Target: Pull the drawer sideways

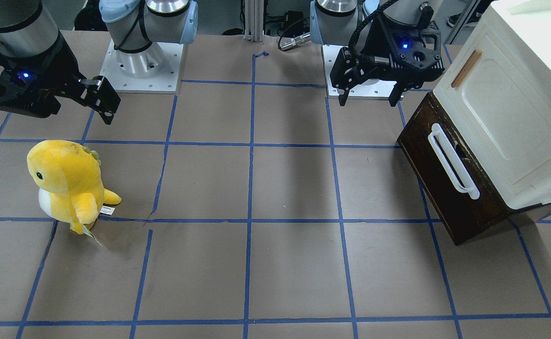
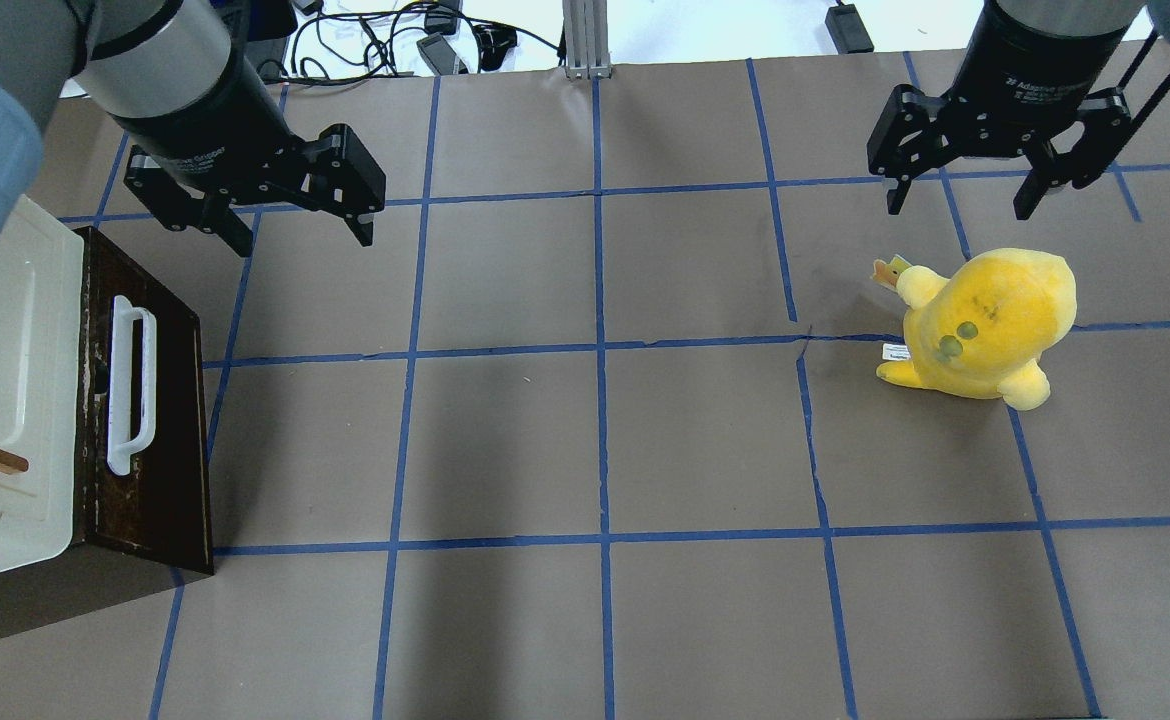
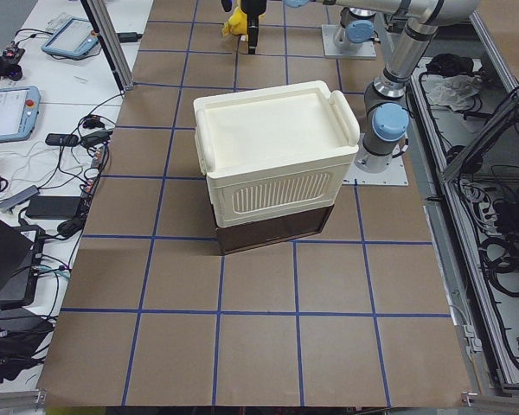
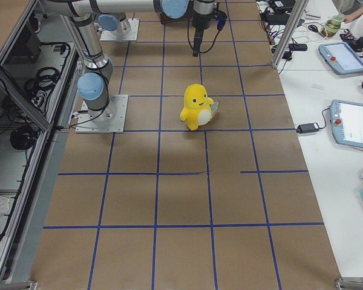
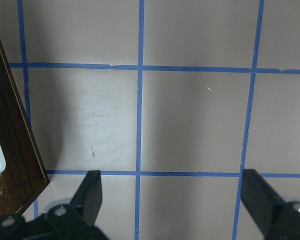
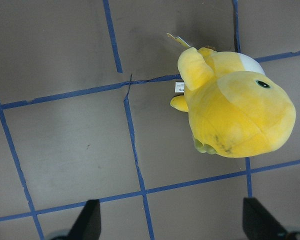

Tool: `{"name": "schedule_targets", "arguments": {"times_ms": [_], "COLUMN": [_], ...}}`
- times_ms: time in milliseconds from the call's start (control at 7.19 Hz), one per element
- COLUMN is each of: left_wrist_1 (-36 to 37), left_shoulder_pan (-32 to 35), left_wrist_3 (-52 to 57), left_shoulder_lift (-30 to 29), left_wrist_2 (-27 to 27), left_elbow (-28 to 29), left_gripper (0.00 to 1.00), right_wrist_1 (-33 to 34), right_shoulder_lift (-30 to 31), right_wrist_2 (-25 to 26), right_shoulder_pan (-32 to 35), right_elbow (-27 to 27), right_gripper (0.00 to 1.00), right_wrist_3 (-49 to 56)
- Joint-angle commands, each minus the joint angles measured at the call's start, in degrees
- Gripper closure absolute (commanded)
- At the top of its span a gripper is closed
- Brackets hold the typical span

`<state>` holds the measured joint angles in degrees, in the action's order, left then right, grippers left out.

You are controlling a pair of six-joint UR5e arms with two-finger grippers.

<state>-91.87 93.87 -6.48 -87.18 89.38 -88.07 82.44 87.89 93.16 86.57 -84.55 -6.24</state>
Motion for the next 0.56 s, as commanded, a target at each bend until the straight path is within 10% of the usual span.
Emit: {"name": "schedule_targets", "arguments": {"times_ms": [0,417], "left_wrist_1": [-0.2,-0.4], "left_shoulder_pan": [0.0,0.0], "left_wrist_3": [0.0,0.0], "left_shoulder_lift": [0.0,0.0], "left_wrist_2": [0.0,0.0], "left_elbow": [0.0,0.0], "left_gripper": [0.0,0.0], "right_wrist_1": [0.0,-0.1], "right_shoulder_lift": [0.0,0.0], "right_wrist_2": [0.0,0.0], "right_shoulder_pan": [0.0,0.0], "right_elbow": [0.0,0.0], "right_gripper": [0.0,0.0], "right_wrist_3": [0.0,0.0]}}
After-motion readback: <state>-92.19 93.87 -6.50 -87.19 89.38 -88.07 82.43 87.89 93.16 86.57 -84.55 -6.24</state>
